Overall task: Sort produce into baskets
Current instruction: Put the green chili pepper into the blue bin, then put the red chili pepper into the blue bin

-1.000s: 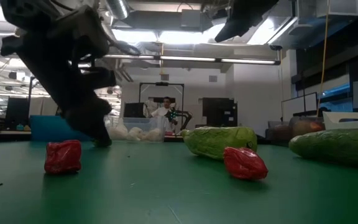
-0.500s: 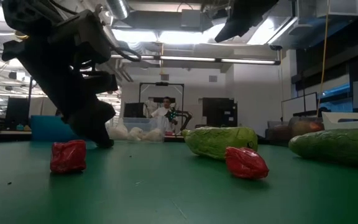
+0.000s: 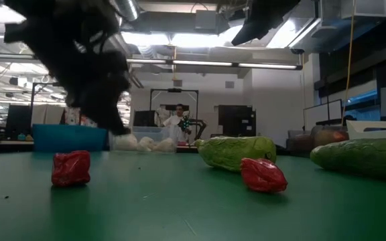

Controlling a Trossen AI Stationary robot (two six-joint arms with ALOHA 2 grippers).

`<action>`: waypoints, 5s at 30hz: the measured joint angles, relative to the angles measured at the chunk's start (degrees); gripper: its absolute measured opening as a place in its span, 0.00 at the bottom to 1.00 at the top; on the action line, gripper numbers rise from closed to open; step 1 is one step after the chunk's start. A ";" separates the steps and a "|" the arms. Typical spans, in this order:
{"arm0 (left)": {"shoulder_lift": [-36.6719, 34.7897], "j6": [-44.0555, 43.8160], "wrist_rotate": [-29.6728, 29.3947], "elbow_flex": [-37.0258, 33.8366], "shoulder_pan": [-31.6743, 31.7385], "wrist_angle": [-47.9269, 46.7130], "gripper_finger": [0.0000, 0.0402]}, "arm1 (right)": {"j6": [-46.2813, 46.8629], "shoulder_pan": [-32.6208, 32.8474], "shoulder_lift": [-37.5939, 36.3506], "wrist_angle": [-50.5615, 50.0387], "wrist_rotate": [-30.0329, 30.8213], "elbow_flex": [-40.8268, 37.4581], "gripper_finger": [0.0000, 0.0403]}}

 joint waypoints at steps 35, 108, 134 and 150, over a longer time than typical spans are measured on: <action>-28.91 -2.31 -11.01 0.07 37.92 -27.50 0.44 | 0.00 0.00 0.00 -0.02 -0.02 0.00 0.00; 15.41 44.82 46.29 0.09 -12.40 36.52 0.51 | 4.59 5.99 -0.81 -1.88 -2.93 0.00 0.00; 15.33 46.36 47.08 0.11 -12.38 36.43 0.39 | 4.52 5.99 -0.81 -2.89 -2.86 0.00 0.00; 15.33 43.81 44.93 0.15 -11.02 36.92 0.24 | 4.52 5.99 -0.81 -3.02 -2.86 0.00 0.00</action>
